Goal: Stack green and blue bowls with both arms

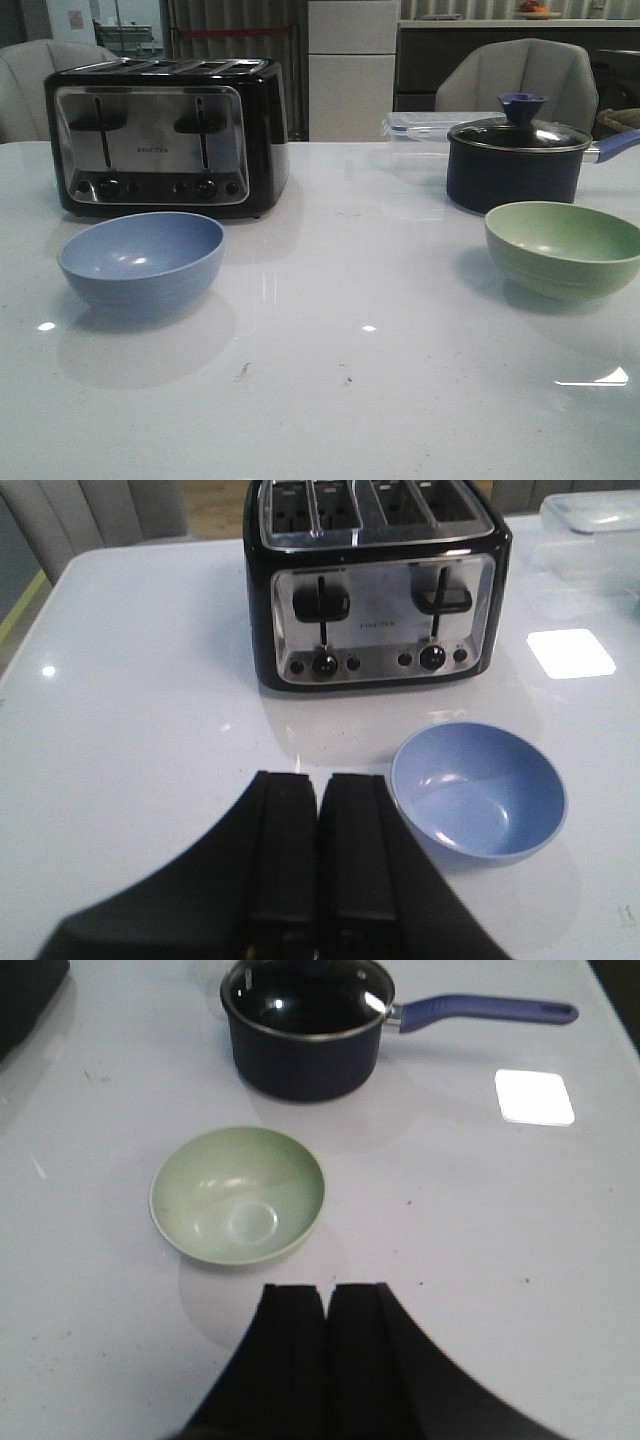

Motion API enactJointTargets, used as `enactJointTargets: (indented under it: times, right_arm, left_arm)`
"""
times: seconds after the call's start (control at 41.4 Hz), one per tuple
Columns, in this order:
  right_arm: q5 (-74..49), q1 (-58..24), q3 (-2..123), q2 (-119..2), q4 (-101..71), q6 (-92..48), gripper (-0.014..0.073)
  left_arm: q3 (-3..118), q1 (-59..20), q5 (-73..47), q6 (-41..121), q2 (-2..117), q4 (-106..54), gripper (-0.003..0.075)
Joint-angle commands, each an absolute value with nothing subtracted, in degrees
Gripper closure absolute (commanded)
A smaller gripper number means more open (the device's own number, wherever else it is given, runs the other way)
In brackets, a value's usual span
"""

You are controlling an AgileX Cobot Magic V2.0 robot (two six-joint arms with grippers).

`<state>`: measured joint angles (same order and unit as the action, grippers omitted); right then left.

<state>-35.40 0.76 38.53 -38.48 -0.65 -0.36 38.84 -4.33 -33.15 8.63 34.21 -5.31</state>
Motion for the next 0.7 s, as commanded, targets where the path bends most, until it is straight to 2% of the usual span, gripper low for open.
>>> enactJointTargets:
  times: [0.0,0.097,0.193,0.29,0.677]
  right_arm:
    - [-32.10,0.76,40.11,-42.56,0.00,-0.48,0.0519]
    - [-32.03,0.76,40.16,-46.94,-0.31,-0.48,0.0386]
    - [-30.83,0.76,40.28,-51.65,-0.31,-0.48,0.0189]
    - [-27.79,0.82,40.53,-56.53,-0.31,-0.48,0.0057]
    - [-27.94,2.91,54.62,-80.58,-2.02,-0.48,0.0043]
  left_arm:
    - [40.54,-4.17,-29.68,8.23,36.79,-6.08,0.0622]
    - [40.54,-4.17,-29.81,8.23,38.90,-6.08,0.0545]
    - [40.54,-4.17,-29.71,8.23,40.19,-6.08,0.0378]
    - [40.54,-4.17,-29.71,8.23,41.18,-6.08,0.0253]
    - [40.54,-4.17,-29.71,8.23,42.83,-6.08,0.0243]
